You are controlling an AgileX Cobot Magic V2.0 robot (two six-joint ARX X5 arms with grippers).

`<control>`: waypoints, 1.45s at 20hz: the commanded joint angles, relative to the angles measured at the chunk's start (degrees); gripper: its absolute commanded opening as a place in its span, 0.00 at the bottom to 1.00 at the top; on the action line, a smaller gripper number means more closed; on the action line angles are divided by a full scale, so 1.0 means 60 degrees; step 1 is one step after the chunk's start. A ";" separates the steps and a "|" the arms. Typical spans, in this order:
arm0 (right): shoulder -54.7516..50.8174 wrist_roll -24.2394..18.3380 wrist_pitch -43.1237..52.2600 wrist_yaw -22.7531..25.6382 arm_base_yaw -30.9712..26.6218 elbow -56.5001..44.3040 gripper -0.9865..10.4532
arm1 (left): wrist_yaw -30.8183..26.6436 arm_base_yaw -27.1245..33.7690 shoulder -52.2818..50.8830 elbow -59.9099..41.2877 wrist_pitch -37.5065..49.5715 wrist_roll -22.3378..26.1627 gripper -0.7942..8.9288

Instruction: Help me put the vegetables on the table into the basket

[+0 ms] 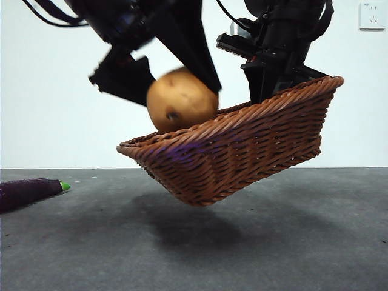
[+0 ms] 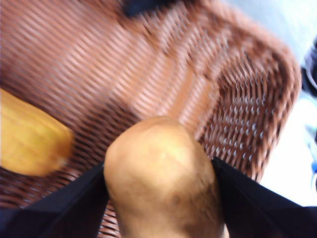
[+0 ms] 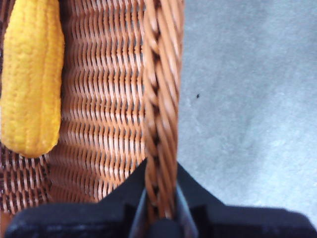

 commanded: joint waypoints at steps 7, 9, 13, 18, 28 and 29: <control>0.0018 0.0033 0.0095 -0.0069 0.0004 -0.0047 0.08 | -0.0025 -0.0291 0.0452 0.0098 0.0215 -0.0120 0.70; 0.0018 -0.0004 0.0204 0.0007 -0.0073 -0.0047 0.08 | -0.0124 -0.0055 0.0186 0.0554 -0.0616 0.0419 0.70; 0.0018 -0.0007 0.0102 0.0007 -0.0539 -0.0047 0.08 | -0.3096 0.0619 -0.0834 0.1188 -0.2681 0.1322 0.70; 0.0018 -0.0135 -0.0058 0.0004 -0.0823 -0.0047 0.08 | -0.5329 0.2878 -0.0834 0.1169 -0.4218 0.1384 0.70; 0.0018 -0.0193 -0.0193 0.0007 -0.0801 -0.0047 0.08 | -0.3089 0.6339 0.1056 0.1169 -0.2193 0.2058 0.70; 0.0018 -0.0182 -0.0197 0.0007 -0.0794 -0.0047 0.08 | -0.3089 0.6364 0.1421 0.1169 -0.1749 0.2087 0.70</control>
